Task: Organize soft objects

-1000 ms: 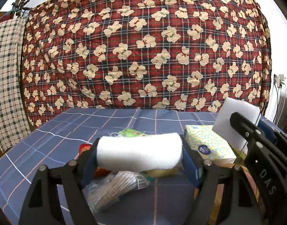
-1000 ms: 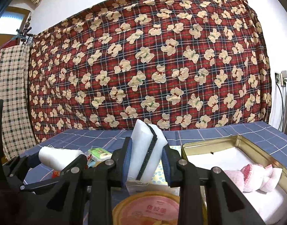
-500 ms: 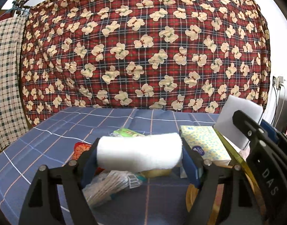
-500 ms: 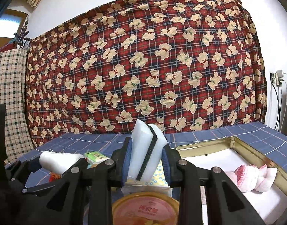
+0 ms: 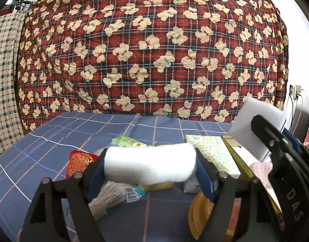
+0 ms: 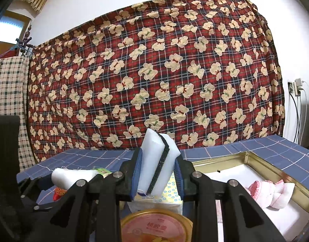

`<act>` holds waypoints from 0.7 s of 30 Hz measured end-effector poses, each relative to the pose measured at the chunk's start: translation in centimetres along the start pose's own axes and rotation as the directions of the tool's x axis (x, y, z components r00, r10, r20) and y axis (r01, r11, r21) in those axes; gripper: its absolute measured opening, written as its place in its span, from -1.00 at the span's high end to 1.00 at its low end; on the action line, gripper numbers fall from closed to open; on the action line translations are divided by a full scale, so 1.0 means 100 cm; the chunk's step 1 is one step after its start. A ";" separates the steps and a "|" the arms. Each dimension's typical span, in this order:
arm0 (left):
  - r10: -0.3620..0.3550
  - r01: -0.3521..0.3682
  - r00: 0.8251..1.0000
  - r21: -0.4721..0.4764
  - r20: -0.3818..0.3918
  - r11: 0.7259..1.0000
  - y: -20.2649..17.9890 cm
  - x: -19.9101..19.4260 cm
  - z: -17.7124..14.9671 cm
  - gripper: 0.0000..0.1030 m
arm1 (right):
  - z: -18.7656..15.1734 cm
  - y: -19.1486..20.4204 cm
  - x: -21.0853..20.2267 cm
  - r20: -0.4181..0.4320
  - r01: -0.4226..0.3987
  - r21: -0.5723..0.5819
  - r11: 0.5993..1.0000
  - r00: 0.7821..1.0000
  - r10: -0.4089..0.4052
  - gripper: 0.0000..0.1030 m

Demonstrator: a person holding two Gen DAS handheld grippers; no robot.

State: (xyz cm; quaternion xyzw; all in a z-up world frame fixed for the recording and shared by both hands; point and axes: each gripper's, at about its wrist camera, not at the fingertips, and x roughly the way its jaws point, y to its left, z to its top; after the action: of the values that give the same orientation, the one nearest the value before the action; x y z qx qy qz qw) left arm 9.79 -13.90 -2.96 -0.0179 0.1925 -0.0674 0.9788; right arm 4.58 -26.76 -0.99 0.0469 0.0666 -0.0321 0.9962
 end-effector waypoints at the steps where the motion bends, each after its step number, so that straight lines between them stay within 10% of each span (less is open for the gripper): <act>1: -0.002 0.002 1.000 0.002 0.000 1.000 0.000 0.000 0.000 -0.53 | 0.000 0.000 0.000 0.003 -0.004 -0.002 1.000 1.000 0.004 0.36; 21: -0.052 0.052 0.998 -0.002 -0.045 0.999 -0.020 -0.001 0.007 -0.53 | 0.012 -0.005 -0.015 0.048 -0.021 -0.027 0.999 0.999 0.022 0.36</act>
State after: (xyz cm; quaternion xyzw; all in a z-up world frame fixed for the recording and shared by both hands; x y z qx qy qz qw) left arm 9.69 -15.88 -2.15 -0.0217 0.2141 -0.0933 0.9721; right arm 3.21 -27.31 0.39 0.0335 0.0425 -0.0215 0.9983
